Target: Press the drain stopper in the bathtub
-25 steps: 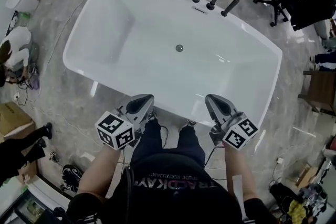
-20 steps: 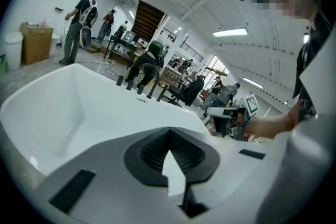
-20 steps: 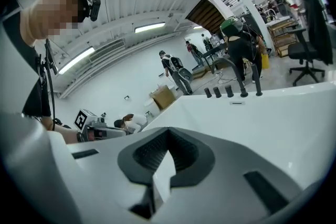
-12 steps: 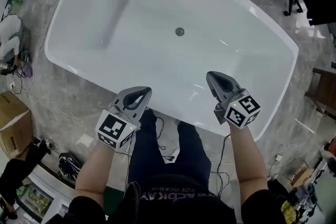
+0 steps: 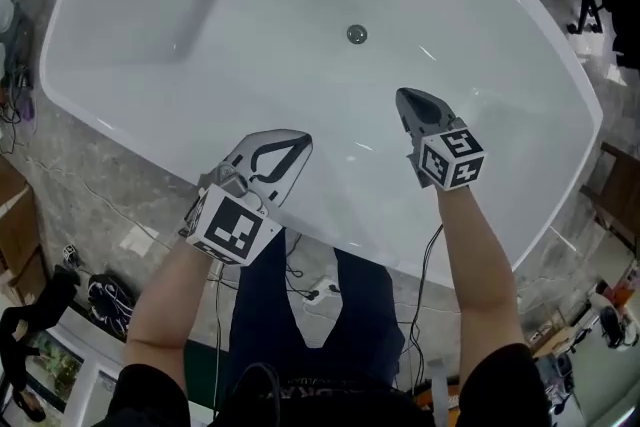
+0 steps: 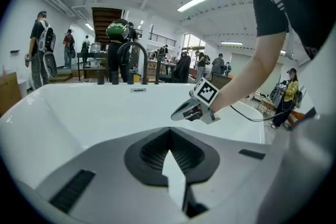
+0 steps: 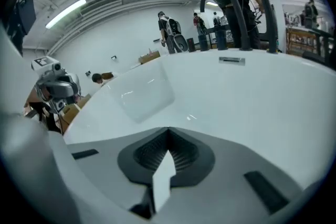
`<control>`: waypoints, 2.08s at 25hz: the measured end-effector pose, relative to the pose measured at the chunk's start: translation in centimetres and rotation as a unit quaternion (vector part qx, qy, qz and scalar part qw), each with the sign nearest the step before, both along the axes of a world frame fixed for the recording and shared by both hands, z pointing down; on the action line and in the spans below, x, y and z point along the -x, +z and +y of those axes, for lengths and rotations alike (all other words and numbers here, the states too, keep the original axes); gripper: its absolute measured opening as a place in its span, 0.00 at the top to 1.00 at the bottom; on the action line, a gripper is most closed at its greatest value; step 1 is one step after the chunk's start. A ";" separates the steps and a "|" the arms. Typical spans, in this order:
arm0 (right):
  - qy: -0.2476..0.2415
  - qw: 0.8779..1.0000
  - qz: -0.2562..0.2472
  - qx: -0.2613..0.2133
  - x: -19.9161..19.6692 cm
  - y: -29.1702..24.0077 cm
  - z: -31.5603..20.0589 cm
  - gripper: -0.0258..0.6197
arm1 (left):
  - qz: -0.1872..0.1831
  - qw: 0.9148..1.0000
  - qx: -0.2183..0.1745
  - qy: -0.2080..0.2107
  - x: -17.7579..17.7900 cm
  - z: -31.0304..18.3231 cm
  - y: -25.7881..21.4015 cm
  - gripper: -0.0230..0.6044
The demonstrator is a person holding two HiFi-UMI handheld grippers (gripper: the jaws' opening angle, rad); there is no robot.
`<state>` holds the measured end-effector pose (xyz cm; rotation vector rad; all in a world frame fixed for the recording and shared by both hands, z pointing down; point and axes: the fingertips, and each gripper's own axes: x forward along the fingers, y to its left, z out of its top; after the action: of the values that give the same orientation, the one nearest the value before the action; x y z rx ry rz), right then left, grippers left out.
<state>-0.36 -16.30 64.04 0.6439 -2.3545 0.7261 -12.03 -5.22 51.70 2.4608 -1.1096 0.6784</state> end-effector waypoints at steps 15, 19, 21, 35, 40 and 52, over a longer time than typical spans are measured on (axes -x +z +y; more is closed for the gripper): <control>-0.044 0.989 0.138 0.011 2.7 20.3 -6.3 0.94 | -0.021 0.999 -0.025 0.041 1.0 -2.0 8.9 0.95; -0.033 0.987 0.156 0.010 3.3 24.3 -8.6 0.94 | -0.023 0.998 -0.012 0.055 0.6 -2.5 9.7 0.95; -0.037 0.985 0.168 0.008 3.6 26.4 -9.4 0.94 | -0.018 0.998 0.000 0.061 0.3 -2.4 9.9 0.95; -0.086 0.971 0.221 0.006 6.7 37.0 -12.0 0.94 | -0.005 0.999 0.044 0.028 1.5 -3.2 10.8 0.95; -0.090 0.969 0.229 0.009 7.5 38.3 -12.4 0.94 | 0.012 0.996 0.083 0.011 2.7 -3.0 11.5 0.95; -0.059 0.973 0.219 0.033 7.4 38.8 -12.6 0.94 | 0.033 0.988 0.150 -0.026 4.0 -2.4 13.0 0.95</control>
<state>-7.71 -28.88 102.80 0.5634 -1.9349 0.5422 -15.98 -7.64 64.65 2.1754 -0.9662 0.6882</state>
